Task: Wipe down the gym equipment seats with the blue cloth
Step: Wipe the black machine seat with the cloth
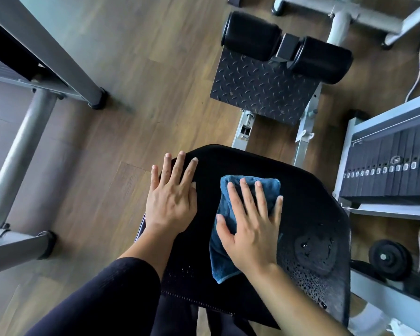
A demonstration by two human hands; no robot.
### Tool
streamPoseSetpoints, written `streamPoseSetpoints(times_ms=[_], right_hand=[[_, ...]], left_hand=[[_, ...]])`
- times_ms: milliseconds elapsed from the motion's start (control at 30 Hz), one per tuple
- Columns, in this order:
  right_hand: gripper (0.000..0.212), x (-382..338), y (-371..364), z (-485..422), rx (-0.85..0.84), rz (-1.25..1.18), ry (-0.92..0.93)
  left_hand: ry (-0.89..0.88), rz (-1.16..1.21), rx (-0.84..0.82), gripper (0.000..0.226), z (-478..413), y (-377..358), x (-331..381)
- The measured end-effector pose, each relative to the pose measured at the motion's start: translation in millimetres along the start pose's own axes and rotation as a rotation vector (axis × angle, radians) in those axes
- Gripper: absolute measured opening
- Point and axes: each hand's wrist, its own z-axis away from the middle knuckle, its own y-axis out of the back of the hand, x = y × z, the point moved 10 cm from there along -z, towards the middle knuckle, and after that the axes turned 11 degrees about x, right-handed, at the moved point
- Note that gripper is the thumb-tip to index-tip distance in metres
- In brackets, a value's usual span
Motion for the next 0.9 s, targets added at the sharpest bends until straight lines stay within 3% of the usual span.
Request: streamPoseSetpoints(times_ms=[100,233,433,900], right_hand=[[0.070,0,-6,2,-0.050,0.012,-0.050],[0.067,3,-15,-10,-0.066,0.026,-0.073],[0.061,22,-17,-31,-0.001,0.024,-0.109],[0.061,34,-13,-40,0.104,-0.001,-0.178]], left_hand=[[-0.014,-0.014,-0.002,0.053,0,2,4],[-0.052,0.038,0.017,0.057,-6,7,9],[-0.135,0.041,-0.063,0.063,-17,-10,32],[-0.099,-0.028,-0.095,0.063,-19,-19,26]])
